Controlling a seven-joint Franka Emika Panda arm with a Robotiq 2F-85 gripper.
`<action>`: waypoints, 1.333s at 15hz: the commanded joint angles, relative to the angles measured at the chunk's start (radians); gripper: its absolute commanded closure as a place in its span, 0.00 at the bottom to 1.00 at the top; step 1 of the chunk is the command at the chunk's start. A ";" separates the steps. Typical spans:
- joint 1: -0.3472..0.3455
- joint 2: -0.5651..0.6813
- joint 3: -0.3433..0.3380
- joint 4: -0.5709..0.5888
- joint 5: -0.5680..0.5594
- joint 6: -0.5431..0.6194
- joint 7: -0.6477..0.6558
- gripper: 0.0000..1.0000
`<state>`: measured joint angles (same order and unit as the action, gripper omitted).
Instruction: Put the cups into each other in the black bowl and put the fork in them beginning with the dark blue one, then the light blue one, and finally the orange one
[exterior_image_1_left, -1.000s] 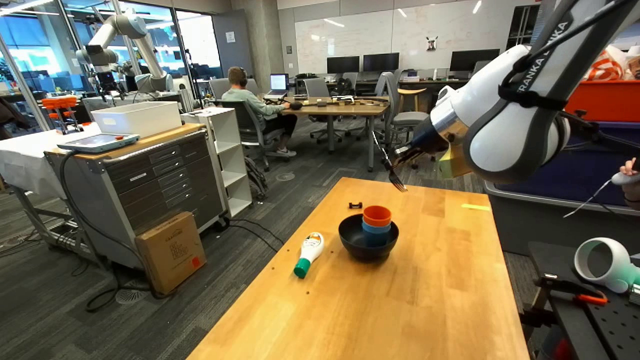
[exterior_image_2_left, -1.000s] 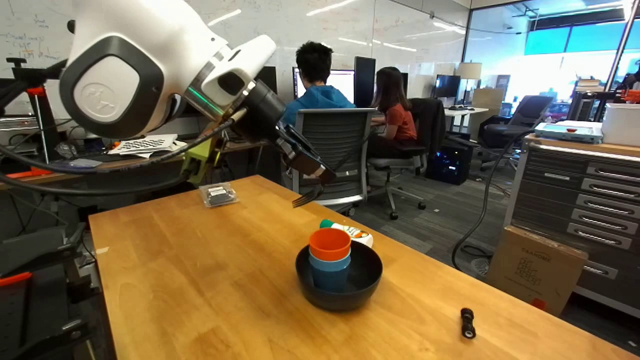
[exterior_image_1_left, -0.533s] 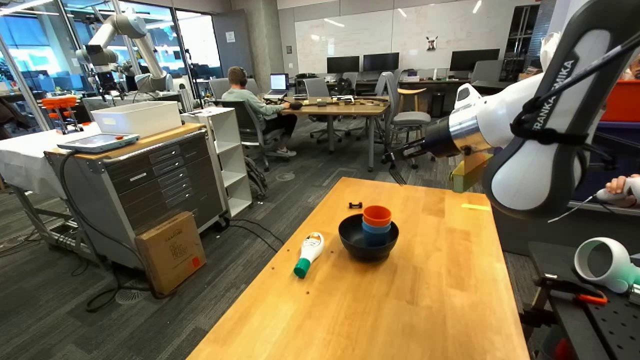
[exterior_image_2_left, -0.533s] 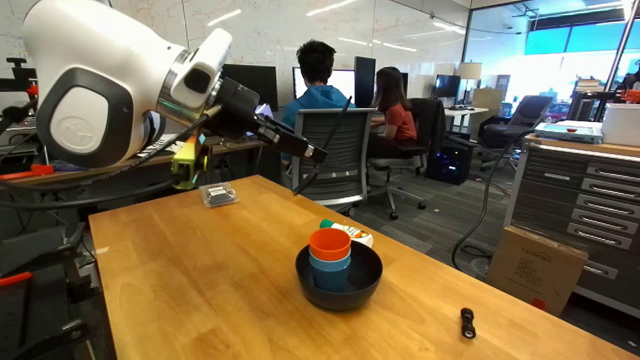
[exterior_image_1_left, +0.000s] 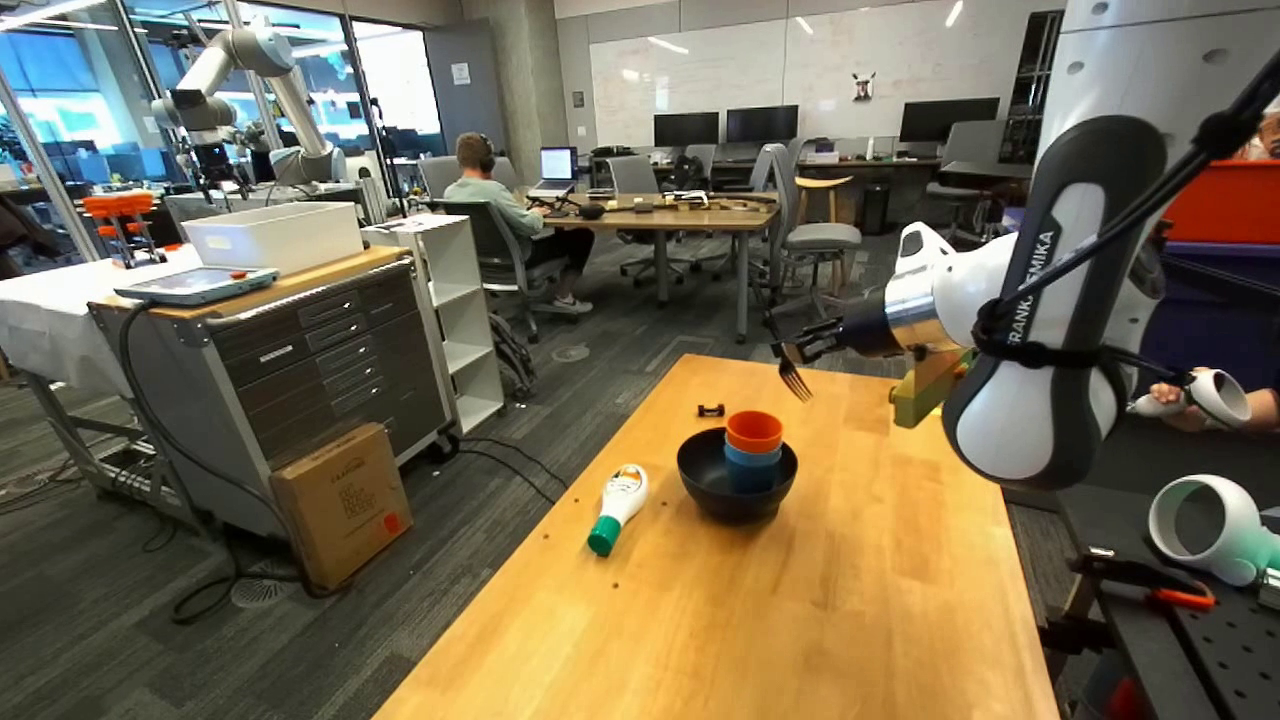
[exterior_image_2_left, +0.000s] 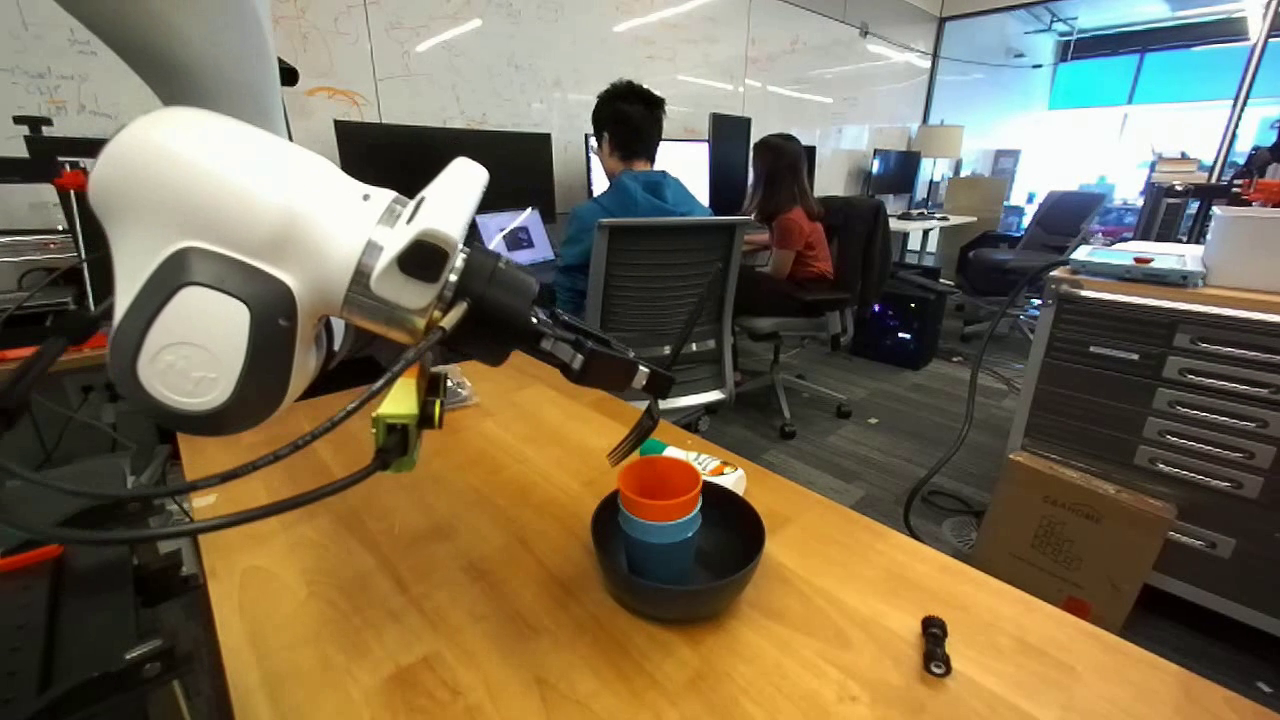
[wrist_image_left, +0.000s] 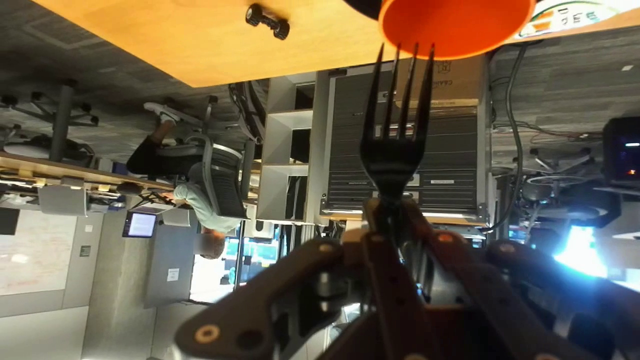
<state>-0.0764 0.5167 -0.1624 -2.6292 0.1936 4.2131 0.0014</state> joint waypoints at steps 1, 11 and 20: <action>-0.033 0.103 0.011 0.120 -0.013 0.043 0.023 0.95; -0.033 0.224 0.047 0.266 -0.002 0.013 0.069 0.96; -0.031 0.259 0.059 0.304 -0.003 0.007 0.071 0.56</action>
<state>-0.0952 0.7584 -0.1145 -2.3562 0.1927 4.2092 0.0666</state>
